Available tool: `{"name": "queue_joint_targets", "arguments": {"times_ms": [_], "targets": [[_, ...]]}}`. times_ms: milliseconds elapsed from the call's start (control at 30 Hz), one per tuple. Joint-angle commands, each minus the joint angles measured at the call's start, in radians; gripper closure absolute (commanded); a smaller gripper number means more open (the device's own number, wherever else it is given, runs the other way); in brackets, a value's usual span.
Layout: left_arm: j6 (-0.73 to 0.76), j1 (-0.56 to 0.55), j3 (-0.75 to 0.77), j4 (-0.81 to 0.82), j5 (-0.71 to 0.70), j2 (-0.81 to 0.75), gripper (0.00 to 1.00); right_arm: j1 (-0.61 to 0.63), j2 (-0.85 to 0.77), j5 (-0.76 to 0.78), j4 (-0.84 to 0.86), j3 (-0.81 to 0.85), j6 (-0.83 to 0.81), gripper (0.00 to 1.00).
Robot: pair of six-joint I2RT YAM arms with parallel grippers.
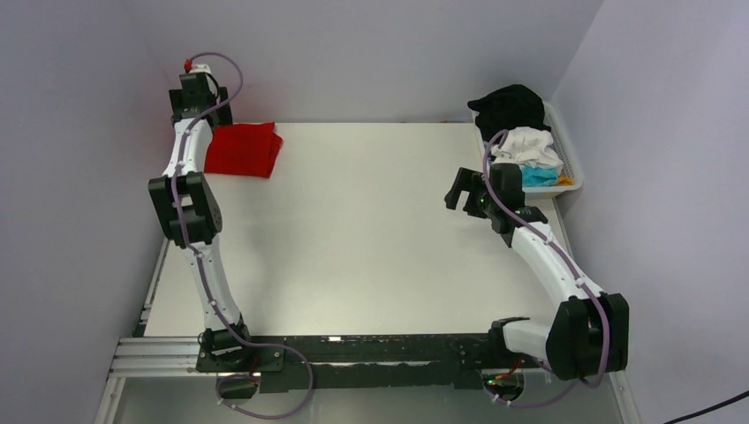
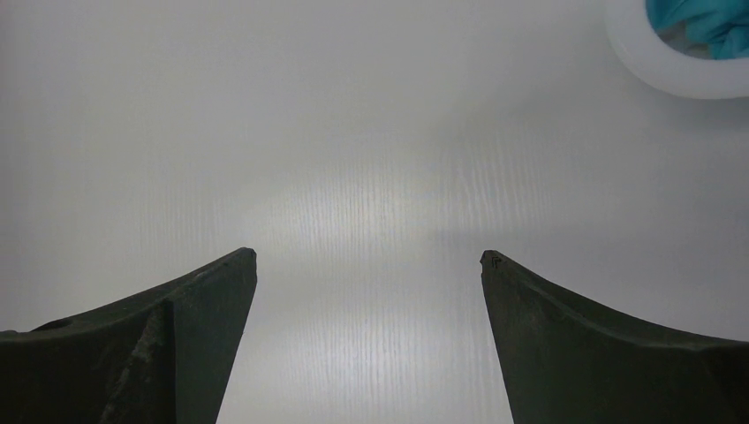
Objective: Fold and stack the t-shirts
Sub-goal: Reset both arms
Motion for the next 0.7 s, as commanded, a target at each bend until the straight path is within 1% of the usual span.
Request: {"name": "queue_joint_targets", "arguments": {"times_ms": [0,33,100,133,200,267,300,333,400,500,567,667], "targets": [[-0.117,-0.071,-0.119,-0.008,0.046,-0.322,0.01,-0.004,-0.07,0.056,0.025,-0.02,0.021,0.0],[-0.153,-0.081,-0.178,-0.009,0.098,-0.389,0.01,-0.003,-0.082,0.058,0.028,-0.03,0.026,0.0],[-0.223,-0.104,-0.343,0.008,0.208,-0.53,0.01,-0.004,-0.107,0.083,0.036,-0.056,0.038,0.0],[-0.254,-0.121,-0.451,0.043,0.247,-0.636,0.01,-0.003,-0.123,0.087,0.043,-0.073,0.044,0.0],[-0.313,-0.179,-0.675,0.103,0.301,-0.797,0.01,-0.004,-0.157,0.089,0.061,-0.109,0.059,0.0],[-0.387,-0.265,-0.946,0.187,0.276,-0.95,0.0,-0.004,-0.191,0.09,0.073,-0.14,0.068,0.0],[-0.4,-0.306,-1.014,0.226,0.27,-1.018,0.01,-0.003,-0.209,0.095,0.074,-0.155,0.073,0.0],[-0.421,-0.35,-1.138,0.255,0.259,-1.076,0.01,-0.003,-0.227,0.102,0.073,-0.166,0.076,0.0],[-0.466,-0.427,-1.287,0.286,0.268,-1.173,0.01,-0.004,-0.258,0.11,0.088,-0.202,0.085,0.0],[-0.48,-0.522,-1.456,0.312,0.326,-1.267,0.01,-0.002,-0.291,0.09,0.124,-0.262,0.087,0.0],[-0.479,-0.571,-1.512,0.278,0.317,-1.305,0.01,-0.002,-0.302,0.087,0.147,-0.289,0.092,0.0],[-0.481,-0.615,-1.546,0.214,0.258,-1.347,0.01,-0.002,-0.304,0.107,0.164,-0.313,0.1,0.0]]}}
